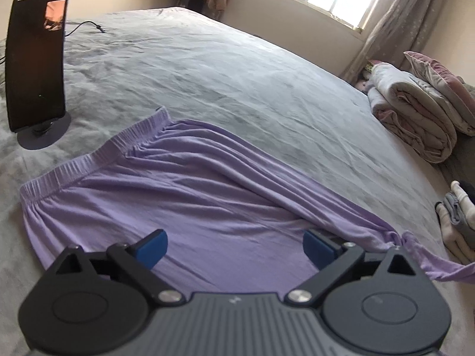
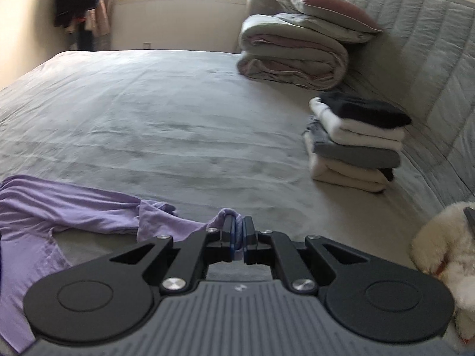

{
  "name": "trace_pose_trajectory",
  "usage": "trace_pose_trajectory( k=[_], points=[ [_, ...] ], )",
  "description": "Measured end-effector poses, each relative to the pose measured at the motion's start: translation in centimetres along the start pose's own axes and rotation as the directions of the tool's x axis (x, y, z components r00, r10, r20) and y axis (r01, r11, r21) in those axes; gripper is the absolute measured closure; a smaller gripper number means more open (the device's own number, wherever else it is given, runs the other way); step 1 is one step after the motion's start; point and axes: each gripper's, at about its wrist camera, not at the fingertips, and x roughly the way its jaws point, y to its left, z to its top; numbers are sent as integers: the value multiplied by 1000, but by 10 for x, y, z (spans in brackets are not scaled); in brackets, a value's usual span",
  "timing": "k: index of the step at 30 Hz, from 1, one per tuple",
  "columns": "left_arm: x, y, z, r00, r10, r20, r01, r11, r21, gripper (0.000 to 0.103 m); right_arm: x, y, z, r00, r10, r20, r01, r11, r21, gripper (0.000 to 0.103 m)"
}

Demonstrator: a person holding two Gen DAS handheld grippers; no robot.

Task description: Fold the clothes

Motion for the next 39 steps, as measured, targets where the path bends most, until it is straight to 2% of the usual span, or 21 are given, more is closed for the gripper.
trace_pose_trajectory(
  k=[8, 20, 30, 39],
  points=[
    [-3, -4, 3, 1000, -16, -11, 16, 1000, 3, 4, -3, -12, 4, 1000, -25, 9, 25, 1000, 18, 98],
    [3, -29, -1, 999, -36, -30, 37, 998, 45, 4, 19, -46, -5, 997, -72, -26, 73, 996, 44, 98],
    [15, -58, -13, 990, -101, -97, 106, 993, 46, 4, 41, -81, 4, 989, -143, -47, 146, 988, 50, 98],
    [21, -60, -13, 987, -100, -122, 106, 994, 38, 4, 53, -98, 2, 981, -174, -86, 180, 981, 72, 98]
  ],
)
